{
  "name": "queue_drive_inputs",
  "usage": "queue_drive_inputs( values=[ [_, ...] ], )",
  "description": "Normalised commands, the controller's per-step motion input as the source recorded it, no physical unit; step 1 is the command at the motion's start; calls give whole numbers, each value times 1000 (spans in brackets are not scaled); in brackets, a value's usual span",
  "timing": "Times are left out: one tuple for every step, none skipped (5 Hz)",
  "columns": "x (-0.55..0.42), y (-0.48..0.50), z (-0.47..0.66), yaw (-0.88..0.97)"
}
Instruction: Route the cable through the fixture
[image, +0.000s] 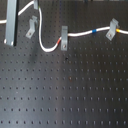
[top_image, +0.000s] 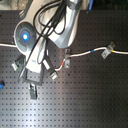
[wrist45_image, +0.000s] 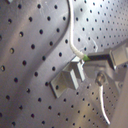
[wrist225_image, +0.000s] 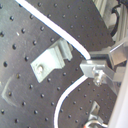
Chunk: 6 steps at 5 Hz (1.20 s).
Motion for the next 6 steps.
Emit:
queue_drive_inputs(
  values=[
    [-359, -79, 10, 211],
    [-320, 73, 157, 320],
    [-266, 82, 266, 271],
    [-162, 65, 349, 71],
    [-166, 75, 318, 0],
    [-72, 122, 383, -86]
  ],
)
